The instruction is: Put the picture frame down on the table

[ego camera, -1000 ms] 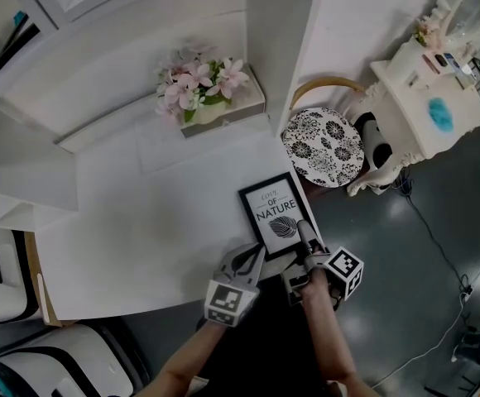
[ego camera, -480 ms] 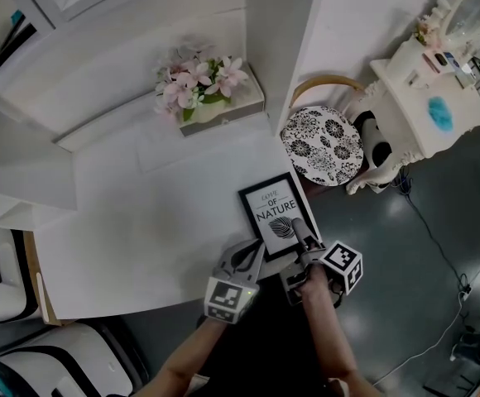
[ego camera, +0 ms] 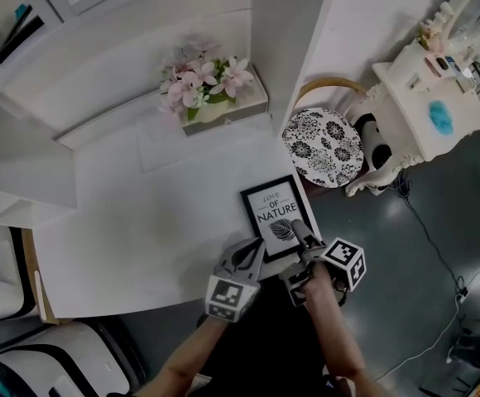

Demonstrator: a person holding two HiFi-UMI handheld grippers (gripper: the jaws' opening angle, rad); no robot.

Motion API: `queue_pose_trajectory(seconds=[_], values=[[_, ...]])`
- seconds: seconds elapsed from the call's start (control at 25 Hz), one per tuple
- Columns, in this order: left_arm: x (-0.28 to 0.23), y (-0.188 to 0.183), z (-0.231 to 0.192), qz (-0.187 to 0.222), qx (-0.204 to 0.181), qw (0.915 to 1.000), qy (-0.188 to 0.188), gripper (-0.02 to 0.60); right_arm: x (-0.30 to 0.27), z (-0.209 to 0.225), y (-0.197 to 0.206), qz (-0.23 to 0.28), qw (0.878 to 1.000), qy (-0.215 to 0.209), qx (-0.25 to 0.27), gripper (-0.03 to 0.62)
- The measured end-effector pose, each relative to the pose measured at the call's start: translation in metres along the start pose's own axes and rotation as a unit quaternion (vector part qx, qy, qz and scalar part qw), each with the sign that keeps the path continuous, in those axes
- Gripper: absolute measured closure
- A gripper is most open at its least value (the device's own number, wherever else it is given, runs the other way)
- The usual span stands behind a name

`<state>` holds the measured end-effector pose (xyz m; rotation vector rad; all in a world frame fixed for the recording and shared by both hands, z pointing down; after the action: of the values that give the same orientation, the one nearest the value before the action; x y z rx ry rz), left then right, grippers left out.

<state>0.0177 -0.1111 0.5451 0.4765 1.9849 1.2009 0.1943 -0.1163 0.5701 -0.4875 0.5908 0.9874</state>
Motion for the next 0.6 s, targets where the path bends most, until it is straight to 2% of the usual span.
queue_pose_trajectory(seconds=[0.28,0.6], values=[[-0.002,-0.003,-0.002,0.007,0.004,1.0,-0.001,0.569,0.002,-0.003,-0.002,0.002,1.0,0.002,0.001,0.125],[-0.004,-0.013,-0.004,0.001,-0.001,1.0,0.004,0.569,0.009,0.002,-0.002,-0.009,0.999,-0.029,-0.019,0.125]])
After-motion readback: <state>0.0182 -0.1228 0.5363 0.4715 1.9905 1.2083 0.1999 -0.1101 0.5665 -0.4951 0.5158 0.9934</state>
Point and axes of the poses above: the fingertips, and each gripper's own axes: x backward along the fingers, z to its right, y out of its underside, the point moved 7 cm from there along x, backward along the fingers, and after that the axes turned 4 degrees about -z, right-handed, at the moved point
